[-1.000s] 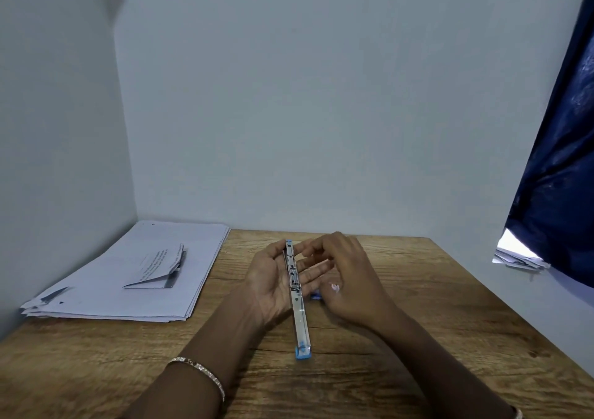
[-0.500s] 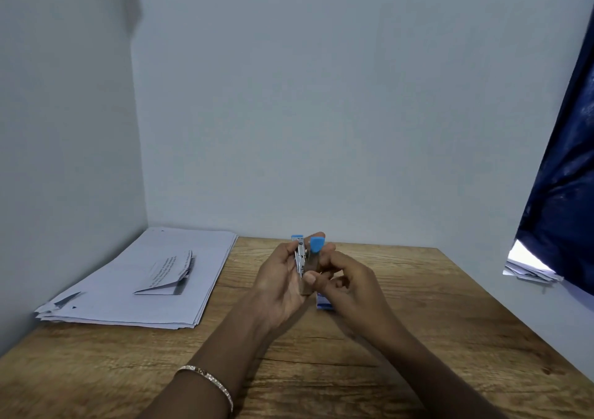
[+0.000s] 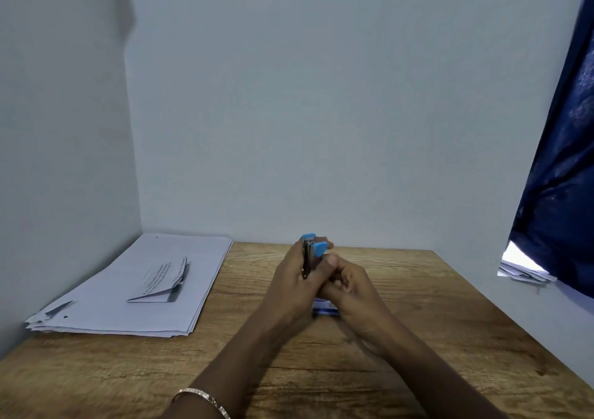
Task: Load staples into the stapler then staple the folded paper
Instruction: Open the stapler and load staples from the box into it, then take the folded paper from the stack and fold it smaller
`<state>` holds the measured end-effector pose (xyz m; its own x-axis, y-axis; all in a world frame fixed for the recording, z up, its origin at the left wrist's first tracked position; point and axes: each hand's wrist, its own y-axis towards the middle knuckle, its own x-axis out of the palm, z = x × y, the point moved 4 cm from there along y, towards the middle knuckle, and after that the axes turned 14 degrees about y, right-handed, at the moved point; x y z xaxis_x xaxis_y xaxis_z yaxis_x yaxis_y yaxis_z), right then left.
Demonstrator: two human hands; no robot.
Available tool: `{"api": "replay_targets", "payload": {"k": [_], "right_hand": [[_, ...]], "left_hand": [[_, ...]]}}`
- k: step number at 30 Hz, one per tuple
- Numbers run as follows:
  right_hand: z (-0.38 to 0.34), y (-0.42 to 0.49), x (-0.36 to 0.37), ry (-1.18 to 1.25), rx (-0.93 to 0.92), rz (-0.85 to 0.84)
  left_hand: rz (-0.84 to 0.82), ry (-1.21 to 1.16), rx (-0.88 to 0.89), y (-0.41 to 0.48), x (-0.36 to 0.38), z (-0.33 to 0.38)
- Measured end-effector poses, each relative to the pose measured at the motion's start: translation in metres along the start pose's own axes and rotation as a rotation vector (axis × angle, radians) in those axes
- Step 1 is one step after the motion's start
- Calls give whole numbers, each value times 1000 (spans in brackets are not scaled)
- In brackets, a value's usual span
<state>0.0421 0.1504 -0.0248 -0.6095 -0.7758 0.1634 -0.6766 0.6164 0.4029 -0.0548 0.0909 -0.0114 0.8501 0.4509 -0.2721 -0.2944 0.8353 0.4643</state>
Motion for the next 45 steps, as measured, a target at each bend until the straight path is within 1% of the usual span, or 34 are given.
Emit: {"api": "replay_targets", "payload": {"k": [5,8,11,14,16,19,22,27,29,31,33,35,37,39,41,43,45], "right_hand": [[1,1,-1,40,-5,-11],[1,2,-3,78,-1,-35],[2,3,-7,127,31,-61],[5,5,-8,218,82,-77],[8,6,-9,368,146,-67],[6,6,-14,555,235,-49],[2,5,-20,658,280,-48],[2,5,-22,687,281,-66],[4,6,-24,682,283,-35],[7,7,-25,666,274,33],[11,8,-28,546,261,143],[15,8,-30,342,253,237],[16,5,-27,111,221,233],[11,0,-21,-246,116,161],[5,-6,-12,-568,-8,28],[2,-11,0,-720,-58,-116],[2,-13,9,-829,-74,-198]], "left_hand": [[54,-51,52,-3,6,10],[84,-18,90,-3,8,12],[84,30,91,-4,7,13],[19,26,59,-4,5,12],[-8,-19,31,-3,4,11],[41,-198,-111,-1,0,5],[90,-218,-166,4,-7,-2],[90,-201,-141,9,-11,-6],[111,-192,-156,12,-13,-10],[154,-167,-210,13,-17,-15],[232,-47,-242,13,-26,-20],[326,266,-214,13,-42,-23],[426,578,-221,8,-65,-24],[520,785,-291,0,-92,-27],[602,980,-410,-9,-118,-31],[651,1117,-530,-21,-142,-34],[679,1160,-623,-33,-163,-37]]}}
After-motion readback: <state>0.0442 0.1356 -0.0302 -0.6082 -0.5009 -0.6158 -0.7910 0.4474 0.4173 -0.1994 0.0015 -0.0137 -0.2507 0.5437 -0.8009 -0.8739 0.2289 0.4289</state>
